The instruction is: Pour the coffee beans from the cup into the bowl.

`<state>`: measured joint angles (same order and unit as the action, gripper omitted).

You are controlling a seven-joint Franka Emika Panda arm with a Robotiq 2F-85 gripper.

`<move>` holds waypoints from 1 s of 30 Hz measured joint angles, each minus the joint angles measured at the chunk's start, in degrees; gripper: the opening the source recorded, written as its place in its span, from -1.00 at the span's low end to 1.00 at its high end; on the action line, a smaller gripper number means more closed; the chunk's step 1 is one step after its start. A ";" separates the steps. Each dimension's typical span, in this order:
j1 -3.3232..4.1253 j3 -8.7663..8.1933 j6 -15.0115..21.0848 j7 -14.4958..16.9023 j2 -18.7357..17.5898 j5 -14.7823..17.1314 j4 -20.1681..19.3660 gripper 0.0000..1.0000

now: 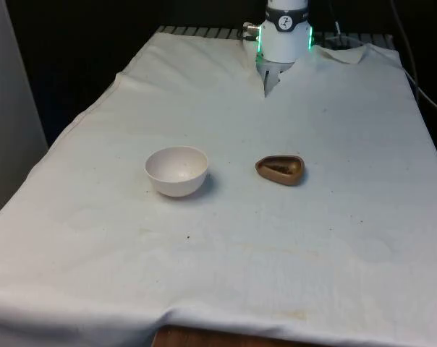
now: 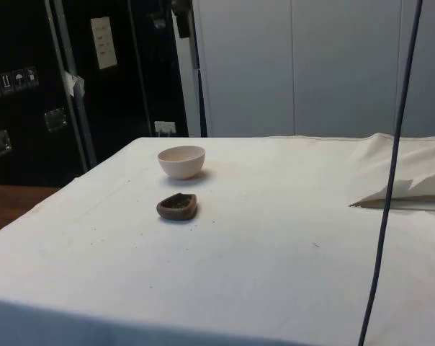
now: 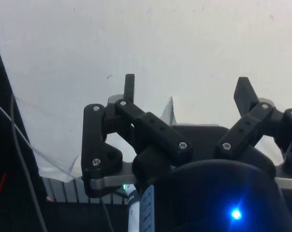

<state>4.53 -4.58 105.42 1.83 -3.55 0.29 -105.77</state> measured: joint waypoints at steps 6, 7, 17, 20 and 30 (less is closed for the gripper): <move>-0.06 0.00 0.00 0.00 -2.23 0.00 1.55 1.00; -0.06 0.00 0.00 0.00 -2.23 0.00 1.55 1.00; -0.06 0.34 1.32 -0.63 -1.60 0.06 -1.20 1.00; -0.06 0.40 2.52 -0.69 -0.86 0.06 -2.75 1.00; -0.06 1.20 8.48 -1.32 3.38 0.06 -10.94 1.00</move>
<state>4.47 -3.38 113.90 0.52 -0.17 0.34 -116.71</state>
